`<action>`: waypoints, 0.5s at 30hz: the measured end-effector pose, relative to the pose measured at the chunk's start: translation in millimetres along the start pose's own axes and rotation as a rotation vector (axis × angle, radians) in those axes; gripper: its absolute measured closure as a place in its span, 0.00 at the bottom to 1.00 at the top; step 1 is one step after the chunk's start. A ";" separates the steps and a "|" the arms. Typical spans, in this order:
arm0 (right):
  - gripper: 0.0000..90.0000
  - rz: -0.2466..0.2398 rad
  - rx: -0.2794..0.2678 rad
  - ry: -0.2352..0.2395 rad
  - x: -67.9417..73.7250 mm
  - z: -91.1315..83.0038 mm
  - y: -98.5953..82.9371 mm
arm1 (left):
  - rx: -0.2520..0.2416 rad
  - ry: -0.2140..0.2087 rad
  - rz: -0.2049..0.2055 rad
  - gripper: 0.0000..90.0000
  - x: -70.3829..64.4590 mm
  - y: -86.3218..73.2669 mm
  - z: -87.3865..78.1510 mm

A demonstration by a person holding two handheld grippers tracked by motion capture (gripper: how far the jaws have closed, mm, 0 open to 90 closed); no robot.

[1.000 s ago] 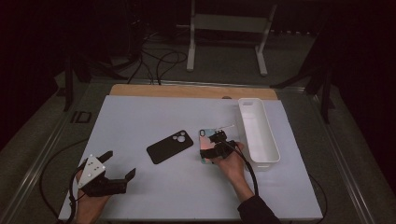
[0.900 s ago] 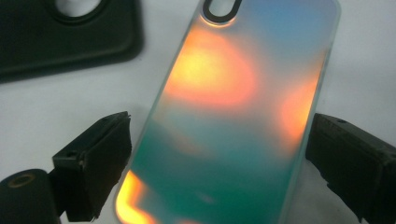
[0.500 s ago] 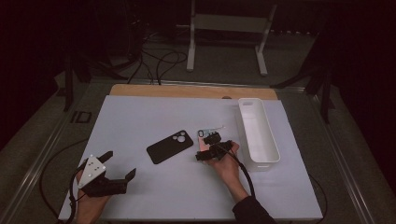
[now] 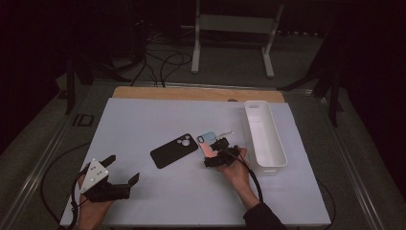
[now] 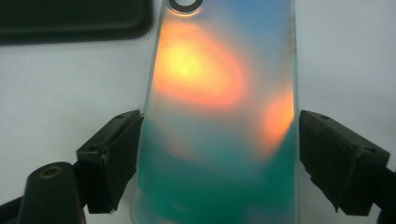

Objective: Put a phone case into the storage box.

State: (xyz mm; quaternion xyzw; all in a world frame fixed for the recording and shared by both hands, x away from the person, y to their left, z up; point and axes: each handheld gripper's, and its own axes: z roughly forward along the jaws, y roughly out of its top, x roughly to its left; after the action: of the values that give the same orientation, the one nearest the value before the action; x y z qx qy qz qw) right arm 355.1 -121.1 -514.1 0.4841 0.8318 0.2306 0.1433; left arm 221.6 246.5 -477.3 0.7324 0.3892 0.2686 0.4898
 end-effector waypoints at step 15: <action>0.18 -0.003 -0.146 0.049 -0.3 -31.4 -0.5 | 0.001 -0.003 -0.016 0.00 -1.0 1.9 0.8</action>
State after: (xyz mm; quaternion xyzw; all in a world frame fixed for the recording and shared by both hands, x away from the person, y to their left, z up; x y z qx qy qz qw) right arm 340.4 -129.3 -487.6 0.4654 0.8167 0.3022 0.1585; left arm 222.3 244.9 -475.9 0.7300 0.3943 0.2633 0.4922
